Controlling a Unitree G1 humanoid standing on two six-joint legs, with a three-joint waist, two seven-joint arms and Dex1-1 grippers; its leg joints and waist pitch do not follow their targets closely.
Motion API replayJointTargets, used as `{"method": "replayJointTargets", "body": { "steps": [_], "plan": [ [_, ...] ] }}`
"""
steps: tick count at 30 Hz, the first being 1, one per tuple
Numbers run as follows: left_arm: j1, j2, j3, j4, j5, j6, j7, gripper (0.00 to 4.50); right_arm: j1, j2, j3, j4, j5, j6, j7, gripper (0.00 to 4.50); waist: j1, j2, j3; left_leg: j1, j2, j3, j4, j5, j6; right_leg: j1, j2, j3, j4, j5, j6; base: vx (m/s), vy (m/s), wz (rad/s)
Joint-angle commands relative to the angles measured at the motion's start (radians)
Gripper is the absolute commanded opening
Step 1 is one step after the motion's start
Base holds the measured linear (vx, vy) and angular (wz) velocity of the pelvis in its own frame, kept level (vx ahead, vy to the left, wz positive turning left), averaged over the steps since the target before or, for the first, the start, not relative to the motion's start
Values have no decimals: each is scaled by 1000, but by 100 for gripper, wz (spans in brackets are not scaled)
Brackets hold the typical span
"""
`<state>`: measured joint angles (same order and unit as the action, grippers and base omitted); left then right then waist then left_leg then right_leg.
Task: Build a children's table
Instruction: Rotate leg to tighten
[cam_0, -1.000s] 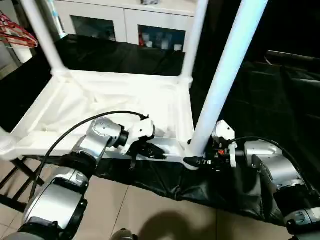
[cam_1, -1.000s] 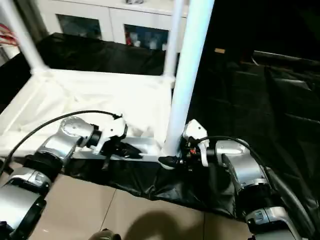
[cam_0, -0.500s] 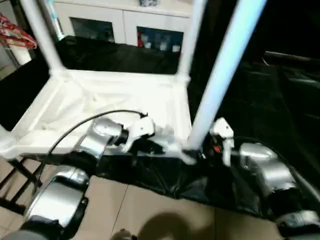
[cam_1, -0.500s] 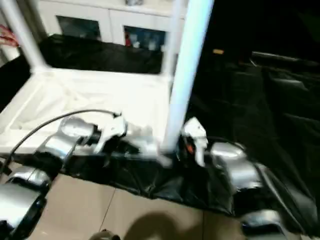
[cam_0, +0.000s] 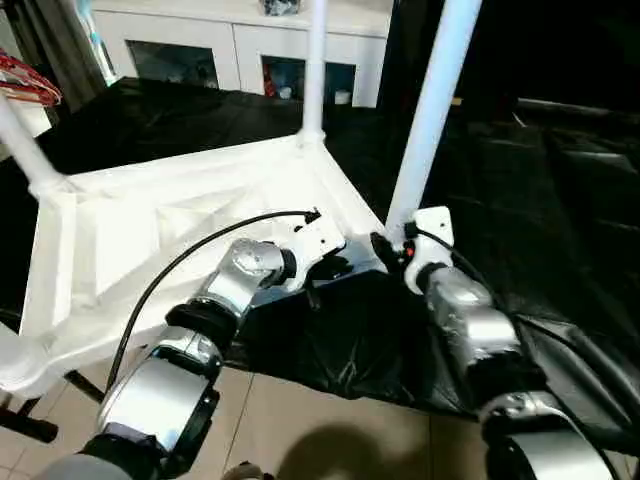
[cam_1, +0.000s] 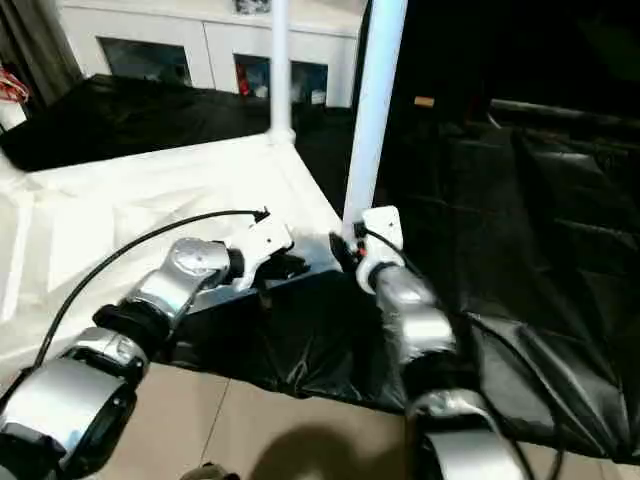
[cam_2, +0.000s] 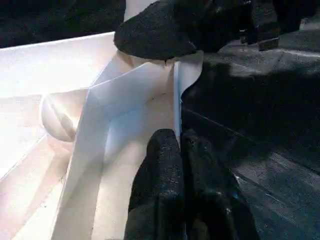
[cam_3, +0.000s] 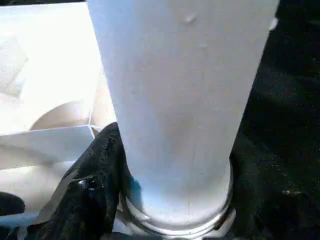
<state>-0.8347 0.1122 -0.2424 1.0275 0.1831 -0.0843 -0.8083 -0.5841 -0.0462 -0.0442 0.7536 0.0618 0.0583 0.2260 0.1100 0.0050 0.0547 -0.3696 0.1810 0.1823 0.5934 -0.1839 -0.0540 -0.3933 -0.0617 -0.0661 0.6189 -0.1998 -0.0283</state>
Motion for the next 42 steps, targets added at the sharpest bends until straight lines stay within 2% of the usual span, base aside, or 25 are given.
{"method": "replayJointTargets", "body": {
  "steps": [1, 4, 6, 10, 13, 15, 16, 17, 19, 22, 27, 29, 32, 34, 35, 42],
  "plan": [
    [-31, -69, -24, -34, -11, -37, -6, 0, -2, 67, 82, 16, -24, 13, 89, 336, -5, 0, -68, 15, 56, -23, -72, -151, 39, 52, -100, 57, -70, -45, -229, 0, 0, 0],
    [-26, -51, -28, -31, -10, -52, -26, 0, -1, 42, 85, 8, -16, 5, 144, 366, -5, 2, -68, 15, 57, -23, -72, -159, 44, 53, -101, 57, -71, -47, -231, 0, 0, 0],
    [-17, -29, -33, -37, -12, -70, -71, 0, 5, -1, 111, -4, -27, -14, 214, 382, -5, 0, -69, 13, 56, -23, -71, -152, 50, 56, -100, 55, -70, -35, -233, 0, 0, 0],
    [-2, 6, -39, -46, -12, -98, -140, 0, 11, -64, 134, -19, -17, -32, 349, 382, -5, 1, -73, 9, 57, -21, -64, -101, 82, 58, -100, 54, -58, 59, -253, 0, 0, 0],
    [12, 47, -40, -55, -29, -141, -233, 0, 32, -146, 170, -71, -4, -46, 552, 382, 2, -4, -72, 5, 56, -19, -59, -104, 108, 63, -96, 51, -58, 77, -261, 0, 0, 0],
    [17, 61, -37, -62, -43, -148, -279, 0, 45, -183, 189, -101, 5, -52, 647, 382, 6, -2, -71, 6, 61, -19, -60, -113, 118, 59, -98, 50, -58, 68, -262, 0, 0, 0],
    [21, 73, -36, -68, -53, -150, -315, 0, 56, -211, 202, -127, 21, -48, 722, 382, 10, -3, -71, 10, 63, -17, -60, -126, 119, 55, -99, 50, -60, 47, -265, 0, 0, 0],
    [22, 78, -35, -70, -57, -152, -330, 0, 59, -222, 206, -136, 30, -46, 755, 382, 10, -3, -69, 9, 64, -17, -60, -136, 117, 56, -99, 50, -61, 30, -265, 0, 0, 0],
    [24, 88, -33, -76, -67, -158, -367, 0, 69, -245, 217, -162, 46, -38, 818, 382, 13, -2, -66, 13, 67, -18, -65, -170, 98, 51, -101, 50, -70, -58, -257, 0, 0, 0],
    [28, 104, -31, -86, -83, -163, -423, 0, 85, -276, 235, -201, 62, -23, 901, 382, 15, -4, -66, 11, 67, -19, -67, -169, 86, 52, -101, 51, -71, -91, -250, 0, 0, 0],
    [32, 137, -29, -97, -106, -163, -515, 0, 123, -335, 278, -290, 85, 30, 1034, 382, 25, -7, -70, 8, 67, -19, -63, -126, 102, 53, -101, 51, -64, -44, -246, 0, 0, 0],
    [34, 148, -28, -101, -112, -164, -543, 0, 138, -355, 295, -322, 85, 50, 1074, 382, 31, -8, -71, 11, 67, -18, -60, -117, 110, 50, -101, 51, -62, -22, -248, 0, 0, 0],
    [37, 158, -24, -108, -119, -154, -580, 0, 154, -369, 310, -344, 80, 57, 1099, 351, 36, -7, -70, 11, 68, -17, -63, -131, 101, 48, -101, 50, -65, -52, -244, 0, 0, 0],
    [36, 159, -24, -107, -120, -152, -586, 0, 162, -370, 315, -353, 76, 52, 1099, 348, 36, -7, -68, 14, 68, -16, -64, -152, 87, 46, -102, 50, -70, -91, -239, 0, 0, 0],
    [36, 159, -24, -107, -120, -152, -586, 0, 162, -370, 315, -353, 76, 52, 1099, 326, 35, -8, -68, 13, 68, -16, -64, -153, 85, 46, -102, 50, -70, -97, -237, 0, 0, 0],
    [37, 145, -12, -102, -112, -144, -534, 0, 185, -348, 306, -373, 75, 72, 1056, 279, 39, -9, -70, 12, 68, -11, -62, -131, 84, 45, -101, 50, -67, -76, -230, 0, 0, 0]
  ]
}}
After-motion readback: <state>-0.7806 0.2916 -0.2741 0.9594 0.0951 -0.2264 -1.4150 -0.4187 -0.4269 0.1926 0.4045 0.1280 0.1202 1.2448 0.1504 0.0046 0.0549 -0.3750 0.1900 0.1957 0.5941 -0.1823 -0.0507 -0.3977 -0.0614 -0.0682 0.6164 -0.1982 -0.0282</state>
